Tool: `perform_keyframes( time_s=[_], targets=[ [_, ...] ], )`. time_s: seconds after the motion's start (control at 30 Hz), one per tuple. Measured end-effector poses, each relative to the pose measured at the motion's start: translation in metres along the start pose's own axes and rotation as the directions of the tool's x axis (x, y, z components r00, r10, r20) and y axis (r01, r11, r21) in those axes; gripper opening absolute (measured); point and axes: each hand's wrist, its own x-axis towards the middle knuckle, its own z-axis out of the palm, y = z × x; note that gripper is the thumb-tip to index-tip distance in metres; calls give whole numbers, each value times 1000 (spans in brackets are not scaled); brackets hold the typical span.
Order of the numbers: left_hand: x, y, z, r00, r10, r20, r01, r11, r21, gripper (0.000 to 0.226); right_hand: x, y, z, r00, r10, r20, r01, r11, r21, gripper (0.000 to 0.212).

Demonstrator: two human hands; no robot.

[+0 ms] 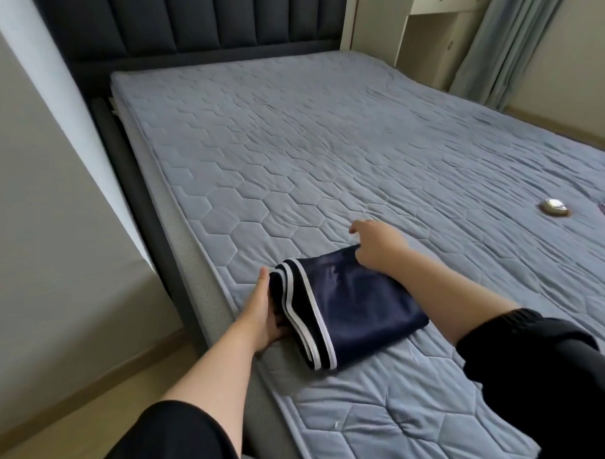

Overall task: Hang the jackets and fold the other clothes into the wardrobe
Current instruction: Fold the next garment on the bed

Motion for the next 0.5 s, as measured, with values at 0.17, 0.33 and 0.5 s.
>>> perform_keyframes(
  time_s=[0.17, 0.33, 0.5],
  targets=[
    [7, -1, 21, 975, 90, -203, -35, 965, 259, 84, -36, 20, 37, 966, -258, -18, 255, 961, -109, 54],
    [12, -14, 31, 911, 162, -379, -13, 930, 367, 87, -92, 32, 79, 885, -424, 190, 449, 887, -112, 94],
    [9, -11, 35, 927, 68, -369, 6, 981, 196, 69, -105, 29, 88, 886, -464, -23, 435, 846, -307, 93]
  ],
)
